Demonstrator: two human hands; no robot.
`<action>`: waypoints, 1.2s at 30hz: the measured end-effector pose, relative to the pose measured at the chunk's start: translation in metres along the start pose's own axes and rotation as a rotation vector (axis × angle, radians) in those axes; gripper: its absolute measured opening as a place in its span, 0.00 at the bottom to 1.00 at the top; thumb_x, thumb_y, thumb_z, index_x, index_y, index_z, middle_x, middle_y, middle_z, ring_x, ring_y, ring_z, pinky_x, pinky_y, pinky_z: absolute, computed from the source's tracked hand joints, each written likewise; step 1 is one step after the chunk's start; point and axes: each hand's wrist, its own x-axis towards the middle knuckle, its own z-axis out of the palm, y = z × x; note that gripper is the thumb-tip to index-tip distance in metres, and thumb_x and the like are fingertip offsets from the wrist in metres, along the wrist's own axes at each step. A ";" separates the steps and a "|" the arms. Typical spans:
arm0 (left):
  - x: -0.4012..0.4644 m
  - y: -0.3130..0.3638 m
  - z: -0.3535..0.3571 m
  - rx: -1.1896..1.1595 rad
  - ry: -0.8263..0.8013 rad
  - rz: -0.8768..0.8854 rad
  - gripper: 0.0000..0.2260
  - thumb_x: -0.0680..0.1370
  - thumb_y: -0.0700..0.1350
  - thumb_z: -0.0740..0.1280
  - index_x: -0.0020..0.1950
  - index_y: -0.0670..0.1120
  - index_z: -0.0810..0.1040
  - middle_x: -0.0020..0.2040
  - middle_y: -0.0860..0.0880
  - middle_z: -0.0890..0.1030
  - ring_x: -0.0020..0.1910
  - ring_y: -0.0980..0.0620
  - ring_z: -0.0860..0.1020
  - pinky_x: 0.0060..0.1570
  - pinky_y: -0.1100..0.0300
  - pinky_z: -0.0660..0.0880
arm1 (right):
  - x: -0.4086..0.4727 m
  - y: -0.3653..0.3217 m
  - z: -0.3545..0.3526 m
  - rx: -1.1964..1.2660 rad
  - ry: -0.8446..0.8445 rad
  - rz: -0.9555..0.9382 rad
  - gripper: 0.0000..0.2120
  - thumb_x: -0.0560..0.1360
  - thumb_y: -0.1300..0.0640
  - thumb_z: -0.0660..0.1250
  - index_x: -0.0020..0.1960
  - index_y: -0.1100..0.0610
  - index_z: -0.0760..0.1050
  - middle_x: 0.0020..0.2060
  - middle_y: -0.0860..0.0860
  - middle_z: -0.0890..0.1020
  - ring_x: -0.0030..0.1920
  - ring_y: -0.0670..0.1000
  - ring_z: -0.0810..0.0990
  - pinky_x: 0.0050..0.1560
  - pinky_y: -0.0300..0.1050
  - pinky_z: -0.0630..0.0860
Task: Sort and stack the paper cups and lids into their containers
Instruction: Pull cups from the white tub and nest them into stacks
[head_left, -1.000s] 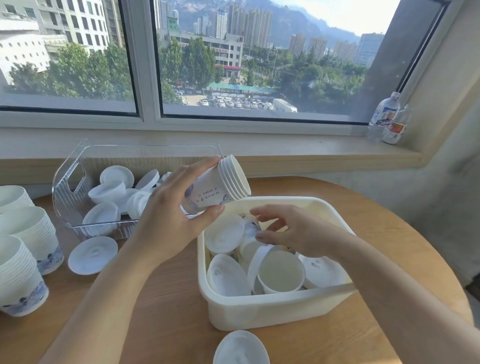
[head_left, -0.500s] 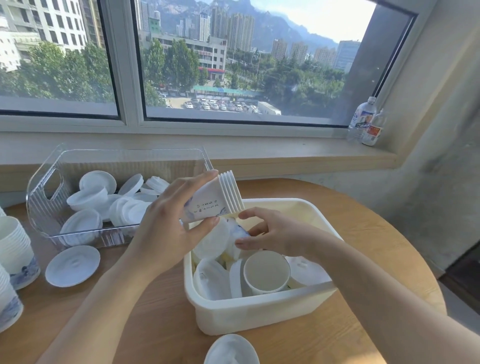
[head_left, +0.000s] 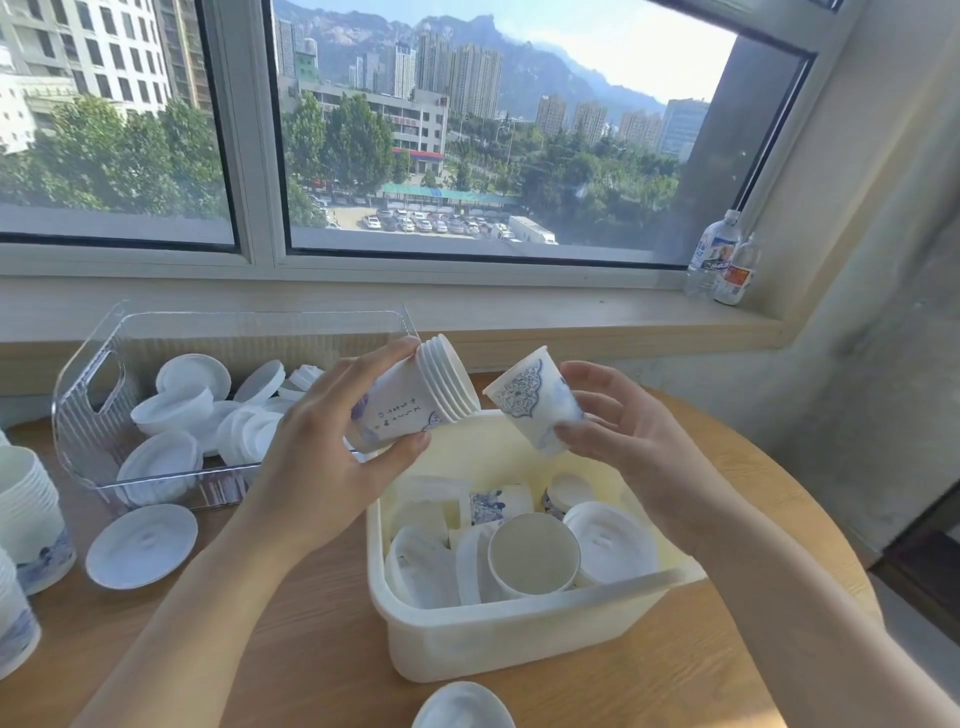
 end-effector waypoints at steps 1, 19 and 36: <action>0.000 0.001 0.001 -0.009 -0.008 0.010 0.33 0.74 0.49 0.78 0.76 0.61 0.71 0.64 0.61 0.78 0.59 0.58 0.75 0.54 0.69 0.73 | -0.002 -0.001 0.000 0.015 -0.003 -0.033 0.26 0.74 0.58 0.75 0.70 0.48 0.74 0.61 0.51 0.85 0.60 0.55 0.84 0.65 0.50 0.77; -0.004 0.009 0.016 0.009 -0.092 0.067 0.35 0.73 0.52 0.79 0.77 0.63 0.69 0.59 0.62 0.78 0.54 0.57 0.77 0.52 0.63 0.74 | -0.008 -0.020 0.013 -0.549 0.073 -0.208 0.37 0.71 0.51 0.78 0.75 0.35 0.65 0.54 0.36 0.84 0.56 0.37 0.79 0.50 0.24 0.69; -0.005 0.012 0.018 -0.012 -0.093 0.069 0.32 0.74 0.56 0.76 0.77 0.63 0.69 0.58 0.59 0.79 0.54 0.53 0.78 0.50 0.58 0.76 | -0.006 -0.017 0.032 -0.132 -0.016 -0.121 0.25 0.78 0.47 0.75 0.73 0.44 0.74 0.61 0.48 0.85 0.60 0.53 0.85 0.66 0.60 0.78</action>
